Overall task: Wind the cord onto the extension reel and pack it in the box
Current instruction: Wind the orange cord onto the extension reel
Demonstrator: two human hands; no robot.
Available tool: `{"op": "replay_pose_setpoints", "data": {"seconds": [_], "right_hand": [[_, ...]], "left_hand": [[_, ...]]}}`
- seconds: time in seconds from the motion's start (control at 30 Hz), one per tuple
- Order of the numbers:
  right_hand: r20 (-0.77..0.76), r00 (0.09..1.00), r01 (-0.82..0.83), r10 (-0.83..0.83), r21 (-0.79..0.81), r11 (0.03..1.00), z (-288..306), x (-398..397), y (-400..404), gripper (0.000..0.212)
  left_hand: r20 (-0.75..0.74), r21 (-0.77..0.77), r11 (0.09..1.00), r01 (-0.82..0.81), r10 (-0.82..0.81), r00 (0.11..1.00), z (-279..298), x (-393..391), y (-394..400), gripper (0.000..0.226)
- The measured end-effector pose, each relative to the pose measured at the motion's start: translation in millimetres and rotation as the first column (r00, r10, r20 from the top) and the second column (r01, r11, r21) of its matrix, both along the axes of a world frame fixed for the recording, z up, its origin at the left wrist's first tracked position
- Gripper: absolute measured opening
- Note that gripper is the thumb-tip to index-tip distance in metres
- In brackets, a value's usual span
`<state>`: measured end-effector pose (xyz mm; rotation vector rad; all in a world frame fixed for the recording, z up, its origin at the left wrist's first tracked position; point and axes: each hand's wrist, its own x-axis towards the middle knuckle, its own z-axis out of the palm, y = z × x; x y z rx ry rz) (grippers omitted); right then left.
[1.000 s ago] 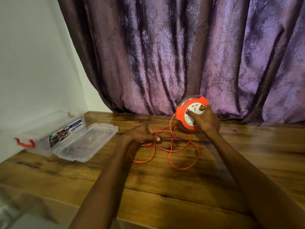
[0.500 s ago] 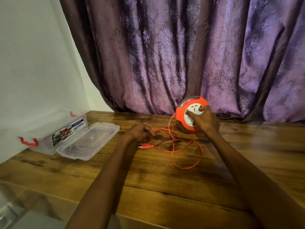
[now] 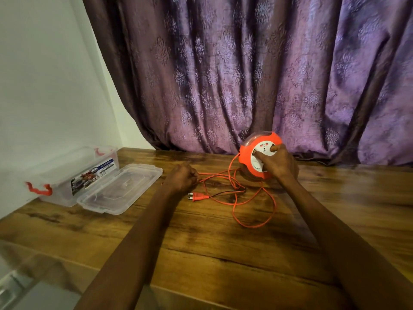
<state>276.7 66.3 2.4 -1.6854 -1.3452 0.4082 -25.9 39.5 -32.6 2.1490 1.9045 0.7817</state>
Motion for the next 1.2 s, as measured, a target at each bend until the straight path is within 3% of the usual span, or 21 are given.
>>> {"op": "replay_pose_setpoints", "data": {"seconds": [0.07,0.17,0.4,0.57,0.83,1.0,1.2], "right_hand": [[-0.004,1.0,-0.005,0.005,0.0,1.0,-0.8,0.7,0.8,0.067],[-0.011,1.0,-0.006,0.006,-0.005,1.0,-1.1,1.7,2.1,0.067],[-0.02,1.0,-0.002,0.001,-0.024,1.0,-1.5,4.2,2.1,0.066],[-0.021,1.0,0.0,0.0,-0.025,1.0,-0.9,5.6,3.0,0.065],[-0.021,1.0,-0.006,0.006,-0.034,0.999,-0.4,7.2,3.4,0.065],[-0.022,1.0,-0.009,0.008,-0.031,0.999,-1.1,8.4,3.3,0.065],[-0.027,1.0,-0.013,0.012,-0.037,0.999,-1.3,8.2,4.6,0.066]], "left_hand": [[0.081,0.029,0.994,0.105,-0.107,0.991,1.1,4.6,0.9,0.012],[0.177,-0.055,0.965,0.255,-0.242,0.954,3.7,20.1,-0.2,0.01],[0.013,-0.214,0.885,0.413,-0.42,0.907,7.3,35.8,1.3,0.01],[0.043,-0.217,0.875,0.433,-0.435,0.9,7.9,37.8,-0.8,0.011],[0.088,-0.403,0.804,0.438,-0.442,0.893,23.8,27.0,-4.4,0.023],[-0.005,-0.44,0.828,0.347,-0.389,0.921,36.3,21.6,-9.3,0.028],[0.062,-0.309,0.9,0.307,-0.302,0.951,53.9,10.6,-30.7,0.031]]}}
